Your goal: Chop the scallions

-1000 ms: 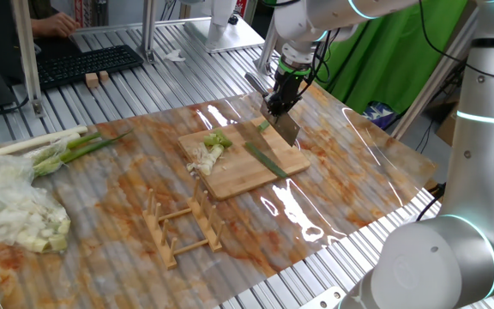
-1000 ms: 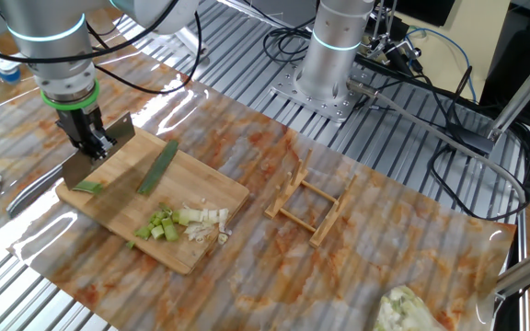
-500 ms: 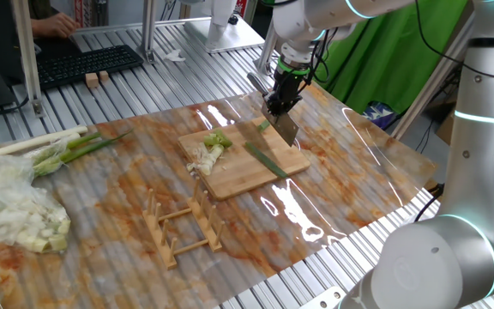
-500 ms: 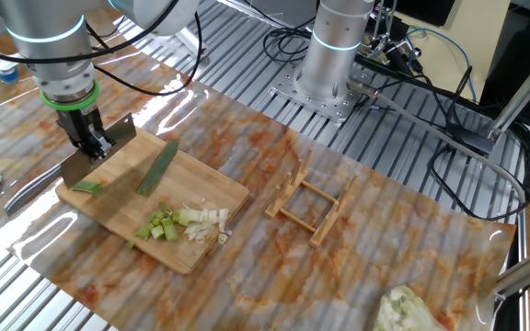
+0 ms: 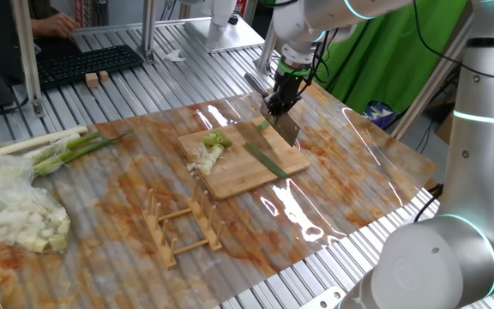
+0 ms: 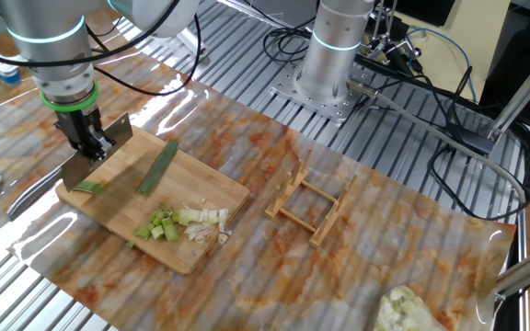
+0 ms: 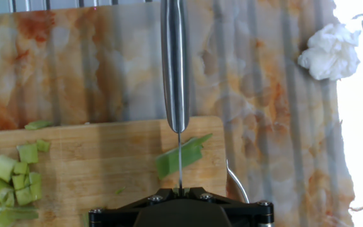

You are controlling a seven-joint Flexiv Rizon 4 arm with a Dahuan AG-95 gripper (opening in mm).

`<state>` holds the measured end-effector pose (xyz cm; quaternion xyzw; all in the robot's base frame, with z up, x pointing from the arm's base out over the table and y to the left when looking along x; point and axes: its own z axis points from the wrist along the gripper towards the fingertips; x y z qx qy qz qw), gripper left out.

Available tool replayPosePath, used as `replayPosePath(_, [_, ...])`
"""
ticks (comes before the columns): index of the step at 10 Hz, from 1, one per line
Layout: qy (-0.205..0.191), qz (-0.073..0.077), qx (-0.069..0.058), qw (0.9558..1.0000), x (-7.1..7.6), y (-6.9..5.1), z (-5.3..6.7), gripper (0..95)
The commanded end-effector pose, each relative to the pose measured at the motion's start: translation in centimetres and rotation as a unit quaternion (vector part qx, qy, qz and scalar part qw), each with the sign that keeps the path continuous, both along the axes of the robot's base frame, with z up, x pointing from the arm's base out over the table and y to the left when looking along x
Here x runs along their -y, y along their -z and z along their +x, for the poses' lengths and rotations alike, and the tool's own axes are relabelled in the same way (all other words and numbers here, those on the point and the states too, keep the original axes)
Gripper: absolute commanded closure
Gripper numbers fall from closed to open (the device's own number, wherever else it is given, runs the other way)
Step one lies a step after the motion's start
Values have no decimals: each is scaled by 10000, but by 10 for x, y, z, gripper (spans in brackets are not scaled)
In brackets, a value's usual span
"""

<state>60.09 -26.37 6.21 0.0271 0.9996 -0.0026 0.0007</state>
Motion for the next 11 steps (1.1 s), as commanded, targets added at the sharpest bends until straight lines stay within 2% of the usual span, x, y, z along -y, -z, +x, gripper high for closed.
replayPosePath(1, [0, 4, -5, 10000, 1, 0, 3, 950])
replayPosePath(7, [-65, 9, 17, 10000, 1, 1, 5, 950])
replayPosePath(9, [-59, 20, 22, 10000, 0, 5, 7, 950])
replayPosePath(11, [-68, 58, 26, 10000, -4, 14, 10, 950])
